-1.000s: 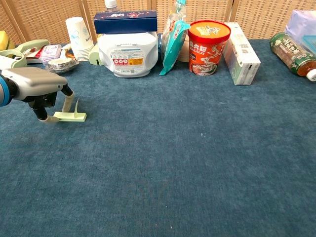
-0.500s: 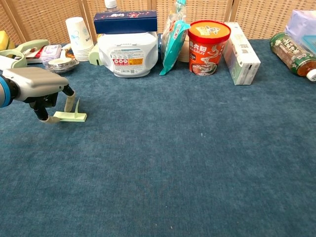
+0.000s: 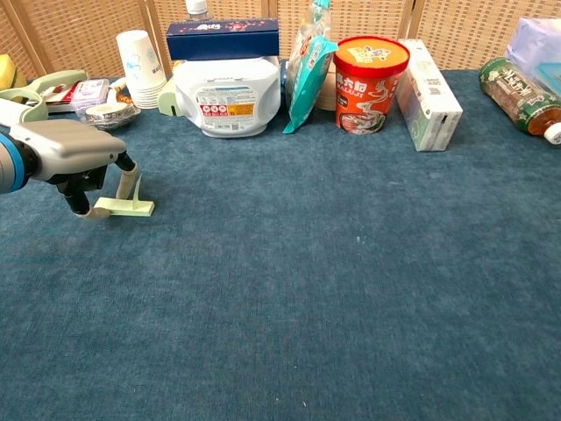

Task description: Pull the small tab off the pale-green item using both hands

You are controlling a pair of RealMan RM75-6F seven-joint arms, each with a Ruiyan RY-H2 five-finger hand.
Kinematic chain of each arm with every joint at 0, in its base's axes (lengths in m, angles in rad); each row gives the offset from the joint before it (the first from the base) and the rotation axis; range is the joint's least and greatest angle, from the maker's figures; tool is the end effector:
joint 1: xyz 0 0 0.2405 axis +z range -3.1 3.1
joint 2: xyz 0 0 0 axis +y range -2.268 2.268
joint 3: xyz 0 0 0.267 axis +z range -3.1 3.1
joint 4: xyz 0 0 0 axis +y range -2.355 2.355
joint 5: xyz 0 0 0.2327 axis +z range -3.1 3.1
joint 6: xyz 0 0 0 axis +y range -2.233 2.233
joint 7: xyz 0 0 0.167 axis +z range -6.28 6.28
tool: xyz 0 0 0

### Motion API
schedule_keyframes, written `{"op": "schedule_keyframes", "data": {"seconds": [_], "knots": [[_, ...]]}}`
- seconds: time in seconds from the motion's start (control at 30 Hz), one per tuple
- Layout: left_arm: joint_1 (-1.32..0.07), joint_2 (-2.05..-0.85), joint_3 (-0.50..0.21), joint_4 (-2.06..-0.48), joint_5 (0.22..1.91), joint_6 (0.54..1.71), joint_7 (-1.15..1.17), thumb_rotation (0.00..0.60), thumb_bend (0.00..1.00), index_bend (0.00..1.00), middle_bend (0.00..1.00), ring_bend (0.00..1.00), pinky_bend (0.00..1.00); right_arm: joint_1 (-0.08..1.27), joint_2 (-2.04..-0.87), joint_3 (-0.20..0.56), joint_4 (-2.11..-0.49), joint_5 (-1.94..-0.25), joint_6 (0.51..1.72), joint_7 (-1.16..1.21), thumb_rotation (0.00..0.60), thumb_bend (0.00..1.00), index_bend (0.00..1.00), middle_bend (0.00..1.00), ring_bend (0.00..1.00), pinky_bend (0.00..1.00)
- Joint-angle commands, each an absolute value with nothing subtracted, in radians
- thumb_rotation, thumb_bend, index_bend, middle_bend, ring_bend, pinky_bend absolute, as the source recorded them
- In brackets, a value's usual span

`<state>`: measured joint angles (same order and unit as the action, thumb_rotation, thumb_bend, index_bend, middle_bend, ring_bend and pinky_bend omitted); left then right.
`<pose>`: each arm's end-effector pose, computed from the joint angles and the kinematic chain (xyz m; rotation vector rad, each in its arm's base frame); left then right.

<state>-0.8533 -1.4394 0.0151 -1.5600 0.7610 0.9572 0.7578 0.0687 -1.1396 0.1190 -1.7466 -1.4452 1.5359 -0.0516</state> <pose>-0.2019 0.3671 -0.0374 -1.9806 -0.7369 -0.4001 -0.3002 -0.2138 0.1460 1.2395 -0.9322 1.0188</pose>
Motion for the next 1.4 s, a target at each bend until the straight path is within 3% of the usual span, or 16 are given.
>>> {"op": "schedule_keyframes", "data": {"seconds": [0.03,0.23,0.5,0.87,1.1,1.4], "knots": [[-0.853,-1.439,0.013,-1.562,0.761,0.961,0.759,0.6,0.31,0.51,1.0,1.0,1.0,0.067,-1.14,0.119,-1.745,-1.448,1.54,-0.045,0.429,0.16,0.0,0.09,0.0,0.0],[-0.85,-1.416,0.009,-1.585,0.785,0.972,0.749,0.6,0.36,0.58,1.0,1.0,1.0,0.067,-1.138,0.124,-1.745,-1.448,1.54,-0.036,0.429,0.16,0.0,0.09,0.0,0.0],[-0.843,-1.27,-0.009,-1.701,0.871,0.967,0.678,0.6,0.38,0.59,1.0,1.0,1.0,0.092,-1.15,0.125,-1.744,-1.451,1.5,-0.023,0.43,0.16,0.0,0.1,0.0,0.0],[-0.869,-0.978,-0.04,-1.863,1.017,0.767,0.456,0.6,0.39,0.6,1.0,1.0,1.0,0.207,-1.197,0.139,-1.708,-1.478,1.341,0.131,0.429,0.16,0.0,0.18,0.01,0.01],[-0.872,-0.909,-0.055,-1.885,1.121,0.711,0.357,0.6,0.39,0.6,1.0,1.0,1.0,0.271,-1.256,0.147,-1.67,-1.493,1.281,0.185,0.428,0.16,0.0,0.26,0.11,0.14],[-0.91,-0.898,-0.077,-1.87,1.174,0.66,0.325,0.6,0.39,0.6,1.0,1.0,1.0,0.339,-1.313,0.148,-1.63,-1.516,1.222,0.266,0.429,0.19,0.0,0.41,0.28,0.4]]}}
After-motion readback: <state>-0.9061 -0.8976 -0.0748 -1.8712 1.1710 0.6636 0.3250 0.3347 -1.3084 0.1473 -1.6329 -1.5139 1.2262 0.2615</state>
